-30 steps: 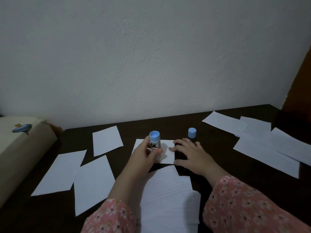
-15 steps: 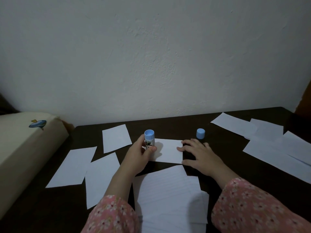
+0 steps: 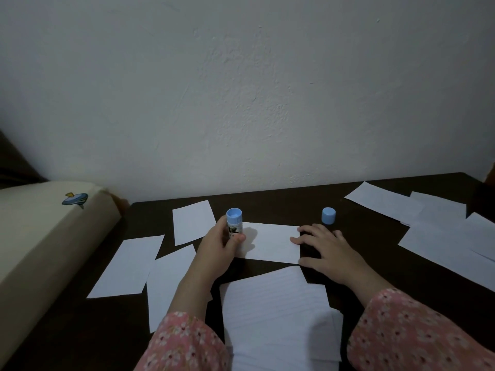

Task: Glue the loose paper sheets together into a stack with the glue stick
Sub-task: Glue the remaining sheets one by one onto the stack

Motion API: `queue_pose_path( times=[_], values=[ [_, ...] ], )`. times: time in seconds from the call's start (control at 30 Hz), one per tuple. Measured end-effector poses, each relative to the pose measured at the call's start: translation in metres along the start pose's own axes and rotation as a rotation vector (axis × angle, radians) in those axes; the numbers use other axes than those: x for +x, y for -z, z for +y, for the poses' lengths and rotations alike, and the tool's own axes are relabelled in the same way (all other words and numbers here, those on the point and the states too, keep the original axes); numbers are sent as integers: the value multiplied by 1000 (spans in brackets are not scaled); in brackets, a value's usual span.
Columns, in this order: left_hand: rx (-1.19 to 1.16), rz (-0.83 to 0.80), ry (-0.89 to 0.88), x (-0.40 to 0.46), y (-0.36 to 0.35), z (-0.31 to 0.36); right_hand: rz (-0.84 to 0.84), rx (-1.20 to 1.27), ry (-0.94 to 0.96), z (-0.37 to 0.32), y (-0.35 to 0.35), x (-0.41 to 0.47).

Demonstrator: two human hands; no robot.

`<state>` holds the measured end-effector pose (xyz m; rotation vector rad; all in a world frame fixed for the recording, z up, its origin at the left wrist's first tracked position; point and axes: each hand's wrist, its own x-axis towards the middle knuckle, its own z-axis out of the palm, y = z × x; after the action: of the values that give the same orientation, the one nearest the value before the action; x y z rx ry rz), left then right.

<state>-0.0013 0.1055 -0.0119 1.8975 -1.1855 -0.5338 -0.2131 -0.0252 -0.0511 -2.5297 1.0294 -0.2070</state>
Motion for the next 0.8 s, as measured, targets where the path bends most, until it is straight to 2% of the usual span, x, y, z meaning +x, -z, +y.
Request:
queue_pose_path(
  times=[0.2, 0.27, 0.4, 0.47, 0.53, 0.67, 0.8],
  values=[
    [10, 72, 19, 3, 3, -7, 7, 8, 1, 1, 0, 0],
    [-18, 141, 40, 3, 3, -10, 9, 9, 0, 1, -1, 0],
    [-390, 416, 196, 2, 7, -10, 9, 4, -5, 0, 0, 0],
    [-595, 471, 257, 3, 4, -3, 7, 1, -6, -1, 0, 0],
    [-606, 404, 243, 0, -5, 3, 1, 3, -9, -1, 0, -1],
    [-381, 178, 155, 1, -34, 11, -6, 22, -13, -1, 3, -2],
    [-211, 112, 38, 14, -54, 27, 1, 38, -16, -2, 2, -2]
  ],
)
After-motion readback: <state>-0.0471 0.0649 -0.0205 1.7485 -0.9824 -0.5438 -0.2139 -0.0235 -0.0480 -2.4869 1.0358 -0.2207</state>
